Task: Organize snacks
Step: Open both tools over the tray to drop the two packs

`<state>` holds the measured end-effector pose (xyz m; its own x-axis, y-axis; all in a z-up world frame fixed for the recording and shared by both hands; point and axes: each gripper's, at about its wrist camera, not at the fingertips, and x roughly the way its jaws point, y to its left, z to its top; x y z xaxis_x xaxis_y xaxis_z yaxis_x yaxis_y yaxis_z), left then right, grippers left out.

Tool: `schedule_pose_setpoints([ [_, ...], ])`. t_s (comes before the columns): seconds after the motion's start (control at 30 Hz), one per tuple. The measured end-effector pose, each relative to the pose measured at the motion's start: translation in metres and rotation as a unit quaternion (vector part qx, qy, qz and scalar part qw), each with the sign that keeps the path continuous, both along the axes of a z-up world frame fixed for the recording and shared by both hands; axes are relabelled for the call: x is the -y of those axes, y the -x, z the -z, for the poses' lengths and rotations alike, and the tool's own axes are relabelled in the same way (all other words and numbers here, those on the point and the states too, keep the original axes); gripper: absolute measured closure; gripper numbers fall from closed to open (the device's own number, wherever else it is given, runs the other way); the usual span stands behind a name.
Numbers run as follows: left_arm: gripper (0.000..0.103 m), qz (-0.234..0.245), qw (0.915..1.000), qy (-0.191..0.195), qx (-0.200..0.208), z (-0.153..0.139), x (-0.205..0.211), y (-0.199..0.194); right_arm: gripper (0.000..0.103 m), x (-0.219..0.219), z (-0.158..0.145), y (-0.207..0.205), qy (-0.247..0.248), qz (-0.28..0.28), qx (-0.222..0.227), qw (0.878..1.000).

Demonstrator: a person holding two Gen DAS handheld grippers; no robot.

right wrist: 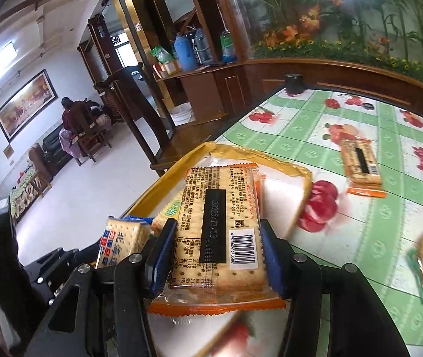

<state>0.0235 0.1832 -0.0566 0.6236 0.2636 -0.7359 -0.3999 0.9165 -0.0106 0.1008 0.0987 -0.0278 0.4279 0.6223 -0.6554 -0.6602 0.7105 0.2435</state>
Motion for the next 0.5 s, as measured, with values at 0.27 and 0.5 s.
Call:
schedule_pose_setpoints([
  [0.27,0.046,0.000,1.0000,0.000,0.001,0.000,-0.003,-0.003,0.048,-0.019,0.010,-0.012,0.004,-0.004,-0.009,1.000],
  [0.5,0.046,-0.001,1.0000,-0.002,0.000,0.001,-0.002,-0.004,0.048,-0.023,0.019,-0.019,0.010,0.001,-0.013,1.000],
])
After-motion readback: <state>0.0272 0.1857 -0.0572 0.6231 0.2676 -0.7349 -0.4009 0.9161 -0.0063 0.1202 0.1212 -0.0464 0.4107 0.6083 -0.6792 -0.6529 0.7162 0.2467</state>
